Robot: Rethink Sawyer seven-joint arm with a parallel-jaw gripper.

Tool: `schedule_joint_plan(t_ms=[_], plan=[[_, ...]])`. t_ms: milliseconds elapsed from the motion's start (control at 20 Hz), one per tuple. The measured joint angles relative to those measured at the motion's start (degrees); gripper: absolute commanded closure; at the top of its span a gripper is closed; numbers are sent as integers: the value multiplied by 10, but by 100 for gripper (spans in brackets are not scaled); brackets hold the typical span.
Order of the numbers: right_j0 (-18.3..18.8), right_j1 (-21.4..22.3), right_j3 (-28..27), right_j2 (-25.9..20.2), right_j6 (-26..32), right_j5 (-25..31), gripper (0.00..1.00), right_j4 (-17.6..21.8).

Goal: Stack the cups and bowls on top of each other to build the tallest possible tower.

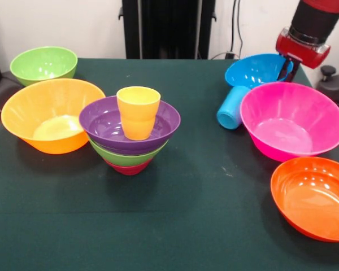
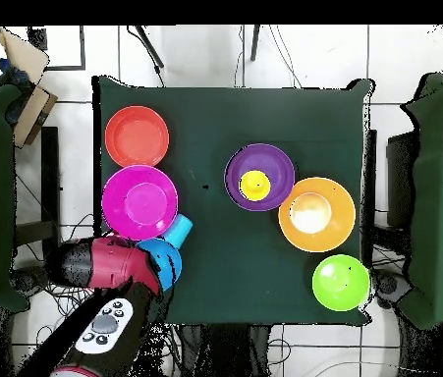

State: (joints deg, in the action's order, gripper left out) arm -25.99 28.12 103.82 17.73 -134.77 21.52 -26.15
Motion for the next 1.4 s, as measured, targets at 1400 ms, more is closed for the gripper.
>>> schedule_joint_plan(t_ms=[1400], plan=[[144,224,-28,111,0,262,100,191]])
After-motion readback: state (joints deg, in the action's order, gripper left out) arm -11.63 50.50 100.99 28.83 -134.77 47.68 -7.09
